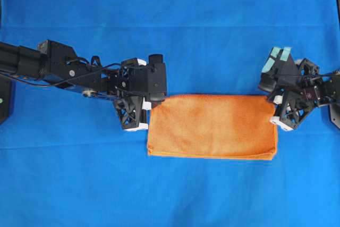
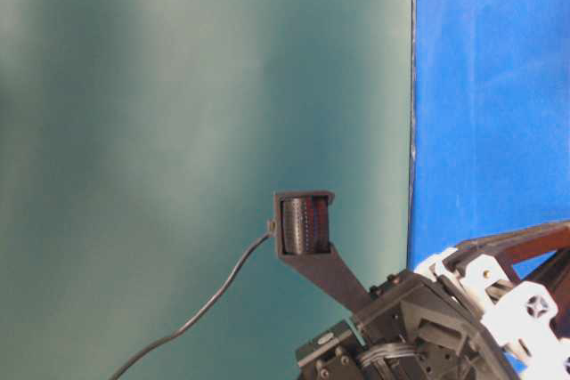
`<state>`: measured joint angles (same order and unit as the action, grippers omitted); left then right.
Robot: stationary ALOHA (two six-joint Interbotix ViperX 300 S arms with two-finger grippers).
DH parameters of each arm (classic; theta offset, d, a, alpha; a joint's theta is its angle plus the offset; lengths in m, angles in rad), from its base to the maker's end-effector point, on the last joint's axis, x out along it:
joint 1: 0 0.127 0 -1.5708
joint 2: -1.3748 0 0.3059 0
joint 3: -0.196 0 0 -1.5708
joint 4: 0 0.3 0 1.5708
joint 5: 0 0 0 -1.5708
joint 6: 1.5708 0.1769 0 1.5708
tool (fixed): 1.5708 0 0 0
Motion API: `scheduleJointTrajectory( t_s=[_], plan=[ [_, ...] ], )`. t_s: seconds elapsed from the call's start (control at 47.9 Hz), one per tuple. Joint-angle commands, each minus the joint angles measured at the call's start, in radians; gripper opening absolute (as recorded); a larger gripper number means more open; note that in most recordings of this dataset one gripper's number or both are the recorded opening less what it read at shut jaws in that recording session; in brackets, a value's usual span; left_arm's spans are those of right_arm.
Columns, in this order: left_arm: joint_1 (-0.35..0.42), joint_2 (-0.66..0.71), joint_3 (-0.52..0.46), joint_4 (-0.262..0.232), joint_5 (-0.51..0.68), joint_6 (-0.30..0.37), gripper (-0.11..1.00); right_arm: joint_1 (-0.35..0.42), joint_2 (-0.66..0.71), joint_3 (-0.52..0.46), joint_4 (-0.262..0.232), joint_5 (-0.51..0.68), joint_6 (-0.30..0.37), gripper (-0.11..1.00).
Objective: Fold the orange towel.
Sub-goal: 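Grasp both ends of the folded strip and lift it, then swing the strip vertical, right gripper moving up, left gripper down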
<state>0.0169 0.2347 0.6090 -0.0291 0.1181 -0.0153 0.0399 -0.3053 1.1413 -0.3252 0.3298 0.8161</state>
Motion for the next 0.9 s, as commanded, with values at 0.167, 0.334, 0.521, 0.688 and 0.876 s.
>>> scheduleJointTrajectory(
  t_s=[0.167,0.334,0.521,0.688,0.876],
  plan=[
    [0.002,-0.121,-0.021,0.0,0.092,0.002,0.02,0.005,-0.149,-0.057,0.0,0.091,-0.012,0.04],
    [-0.018,-0.278,-0.012,0.0,0.138,0.009,0.02,0.018,-0.267,-0.103,-0.002,0.227,-0.018,0.04],
    [-0.038,-0.388,0.021,0.002,0.146,0.018,0.02,0.034,-0.387,-0.129,-0.005,0.308,-0.018,0.04],
    [-0.041,-0.442,0.058,0.0,0.138,0.015,0.02,0.034,-0.433,-0.127,-0.014,0.308,-0.018,0.04],
    [-0.052,-0.44,0.063,0.0,0.097,0.012,0.02,0.026,-0.403,-0.13,-0.078,0.299,-0.005,0.04]
  ],
)
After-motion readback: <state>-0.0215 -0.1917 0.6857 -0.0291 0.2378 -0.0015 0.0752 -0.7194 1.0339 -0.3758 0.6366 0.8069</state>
